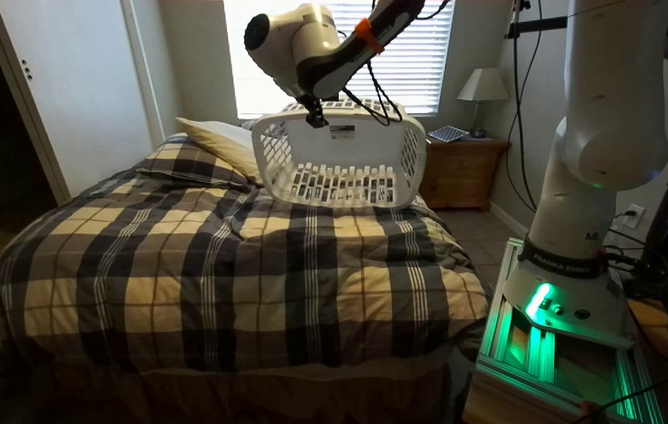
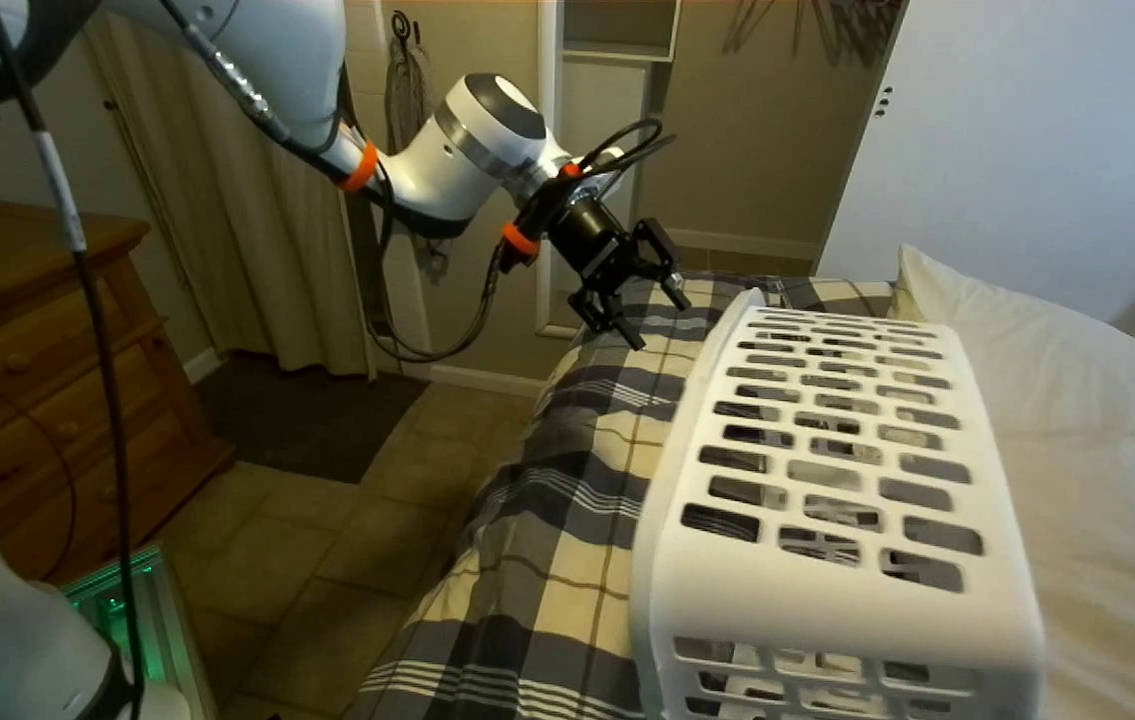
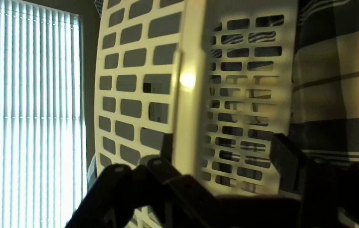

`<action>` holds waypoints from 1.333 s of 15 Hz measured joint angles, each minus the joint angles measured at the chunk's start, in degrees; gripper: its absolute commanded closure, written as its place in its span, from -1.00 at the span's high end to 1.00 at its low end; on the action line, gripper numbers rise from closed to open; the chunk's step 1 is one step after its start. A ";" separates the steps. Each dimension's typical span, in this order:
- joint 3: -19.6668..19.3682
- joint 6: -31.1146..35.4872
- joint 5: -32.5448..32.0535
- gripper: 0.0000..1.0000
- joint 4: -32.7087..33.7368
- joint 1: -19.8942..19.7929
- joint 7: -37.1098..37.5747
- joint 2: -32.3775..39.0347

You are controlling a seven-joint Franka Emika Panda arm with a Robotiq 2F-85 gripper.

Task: Flip the basket over

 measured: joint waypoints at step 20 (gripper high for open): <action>1.59 8.60 -0.18 1.00 -5.35 0.06 2.91 9.36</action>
